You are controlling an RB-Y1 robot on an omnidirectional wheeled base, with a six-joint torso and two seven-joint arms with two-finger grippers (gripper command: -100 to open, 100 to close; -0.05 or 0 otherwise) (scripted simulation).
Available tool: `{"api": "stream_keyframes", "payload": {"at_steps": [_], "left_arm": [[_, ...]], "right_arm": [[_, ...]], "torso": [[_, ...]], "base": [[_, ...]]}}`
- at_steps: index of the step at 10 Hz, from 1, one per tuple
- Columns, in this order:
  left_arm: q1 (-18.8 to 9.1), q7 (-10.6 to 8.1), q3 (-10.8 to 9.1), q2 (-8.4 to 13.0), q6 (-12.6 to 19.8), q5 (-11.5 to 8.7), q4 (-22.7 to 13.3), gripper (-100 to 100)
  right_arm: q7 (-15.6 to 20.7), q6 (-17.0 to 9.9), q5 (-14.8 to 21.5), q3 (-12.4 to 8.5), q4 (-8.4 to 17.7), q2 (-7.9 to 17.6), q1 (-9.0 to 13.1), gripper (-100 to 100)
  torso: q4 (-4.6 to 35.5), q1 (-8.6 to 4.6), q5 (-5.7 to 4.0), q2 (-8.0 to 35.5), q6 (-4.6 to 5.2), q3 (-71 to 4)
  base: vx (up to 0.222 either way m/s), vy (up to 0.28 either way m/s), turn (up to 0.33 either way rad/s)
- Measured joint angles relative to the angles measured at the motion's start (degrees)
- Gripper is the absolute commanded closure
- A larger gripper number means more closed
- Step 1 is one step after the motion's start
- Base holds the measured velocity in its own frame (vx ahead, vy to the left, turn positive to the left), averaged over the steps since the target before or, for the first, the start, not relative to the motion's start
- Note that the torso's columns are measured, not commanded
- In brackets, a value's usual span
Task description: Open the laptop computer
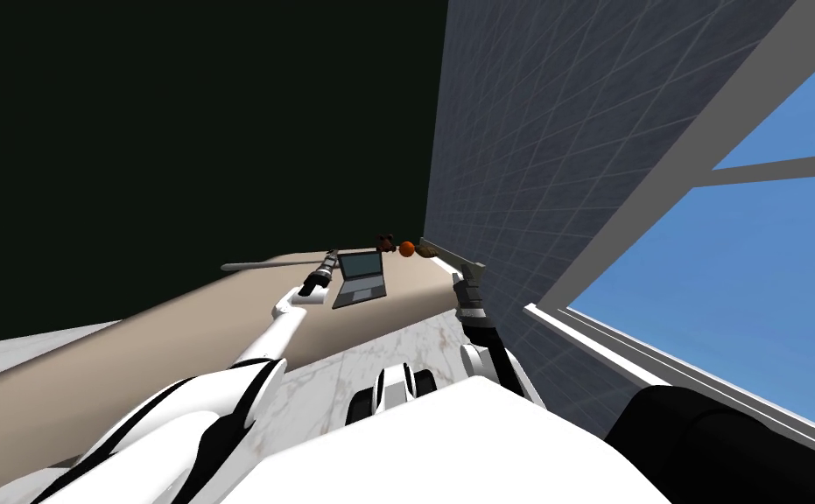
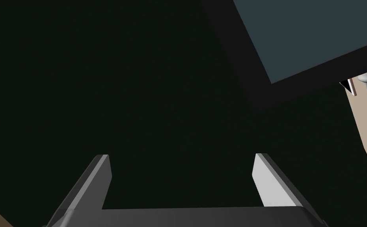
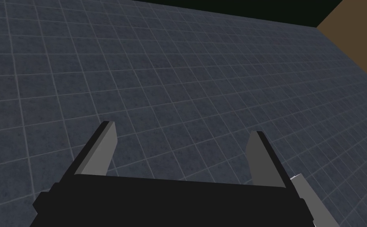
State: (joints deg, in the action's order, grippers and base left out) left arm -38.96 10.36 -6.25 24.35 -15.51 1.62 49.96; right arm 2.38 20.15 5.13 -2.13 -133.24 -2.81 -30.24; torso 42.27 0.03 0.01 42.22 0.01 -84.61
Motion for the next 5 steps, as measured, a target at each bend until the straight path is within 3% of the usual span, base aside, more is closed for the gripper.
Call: {"api": "stream_keyframes", "payload": {"at_steps": [5], "left_arm": [[-3.4,-0.43,-1.05,0.4,0.9,0.9,-7.2,-100]], "right_arm": [[0.0,0.0,0.0,0.0,0.0,0.0,0.0,0]], "torso": [[0.0,-0.04,-0.02,0.1,0.01,0.1]], "base": [[0.024,0.012,-0.031]]}}
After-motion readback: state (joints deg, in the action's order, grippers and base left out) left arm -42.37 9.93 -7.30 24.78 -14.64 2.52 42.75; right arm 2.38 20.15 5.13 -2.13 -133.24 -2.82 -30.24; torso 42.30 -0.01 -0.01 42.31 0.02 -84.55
